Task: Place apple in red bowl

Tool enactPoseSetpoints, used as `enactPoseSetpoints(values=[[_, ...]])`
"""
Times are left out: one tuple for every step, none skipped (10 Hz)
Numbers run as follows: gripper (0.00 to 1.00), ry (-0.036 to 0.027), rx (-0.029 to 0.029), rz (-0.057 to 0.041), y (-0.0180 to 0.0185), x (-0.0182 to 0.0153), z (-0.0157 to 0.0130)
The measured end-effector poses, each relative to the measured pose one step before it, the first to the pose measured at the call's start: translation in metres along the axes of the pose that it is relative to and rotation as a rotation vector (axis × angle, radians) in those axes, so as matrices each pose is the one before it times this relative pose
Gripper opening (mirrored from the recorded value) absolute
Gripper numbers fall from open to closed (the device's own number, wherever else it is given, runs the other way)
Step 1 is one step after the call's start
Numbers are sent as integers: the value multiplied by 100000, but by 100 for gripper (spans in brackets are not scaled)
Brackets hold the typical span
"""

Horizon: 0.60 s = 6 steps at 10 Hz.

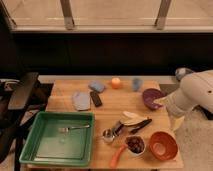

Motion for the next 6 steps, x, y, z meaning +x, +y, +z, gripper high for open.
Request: enactPoseSetpoints(values=[[80, -1604, 1047, -350, -446, -95, -132], [80, -1353, 1441, -1351, -1332, -604, -59], [80, -1255, 1479, -1369, -1830, -744, 203], [80, -1305, 1685, -1311, -2504, -1021, 436], [80, -1009, 1093, -1620, -2388, -1303, 619], [80, -741, 657, -2387, -2195, -1763, 787]])
